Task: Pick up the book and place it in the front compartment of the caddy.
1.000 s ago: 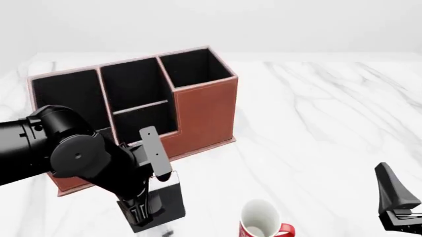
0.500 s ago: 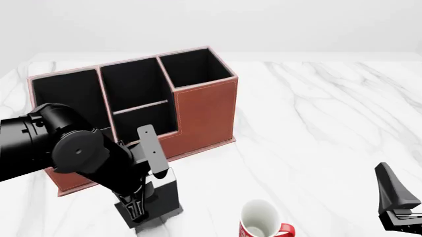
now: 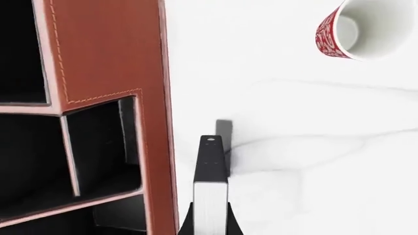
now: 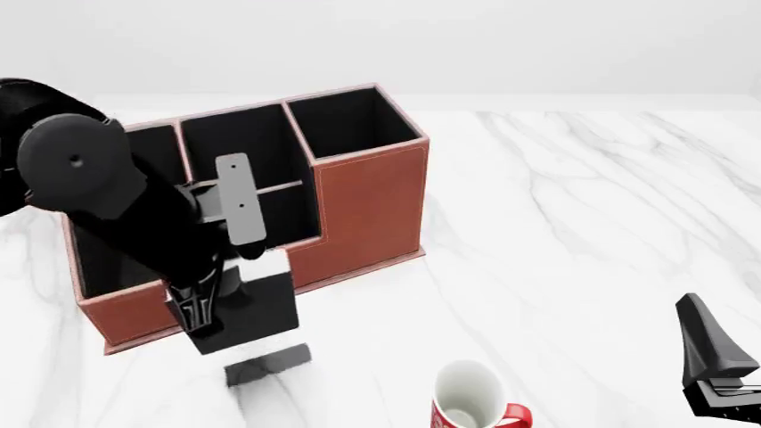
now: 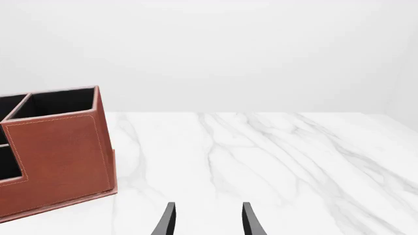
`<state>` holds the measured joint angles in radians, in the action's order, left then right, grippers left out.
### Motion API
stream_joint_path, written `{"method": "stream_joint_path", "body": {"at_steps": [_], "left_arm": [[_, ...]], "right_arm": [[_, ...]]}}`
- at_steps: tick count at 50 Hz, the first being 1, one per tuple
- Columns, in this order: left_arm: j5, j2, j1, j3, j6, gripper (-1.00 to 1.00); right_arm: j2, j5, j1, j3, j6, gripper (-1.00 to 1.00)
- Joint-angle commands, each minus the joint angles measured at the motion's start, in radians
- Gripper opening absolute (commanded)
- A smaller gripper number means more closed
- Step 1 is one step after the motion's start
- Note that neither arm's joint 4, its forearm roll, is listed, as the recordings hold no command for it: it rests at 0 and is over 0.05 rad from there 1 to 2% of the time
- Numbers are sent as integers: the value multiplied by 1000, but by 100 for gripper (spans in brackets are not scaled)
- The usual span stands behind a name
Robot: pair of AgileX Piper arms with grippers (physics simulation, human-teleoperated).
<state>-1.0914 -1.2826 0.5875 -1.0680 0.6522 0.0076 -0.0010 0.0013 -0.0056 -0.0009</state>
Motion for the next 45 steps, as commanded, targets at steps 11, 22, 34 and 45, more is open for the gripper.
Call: {"method": "stream_joint_path", "body": {"at_steps": [11, 22, 34, 45], "left_arm": [[-129, -7, -132, -208, 198, -100], [-129, -18, -173, -264, 243, -100], [-129, -48, -194, -343, 284, -100], [-129, -69, -272, -447, 364, -100]], "right_arm": [[0, 0, 0, 1, 0, 100], [0, 0, 0, 1, 0, 100], [0, -1, 0, 1, 0, 100], [22, -22, 2, 0, 1, 100]]}}
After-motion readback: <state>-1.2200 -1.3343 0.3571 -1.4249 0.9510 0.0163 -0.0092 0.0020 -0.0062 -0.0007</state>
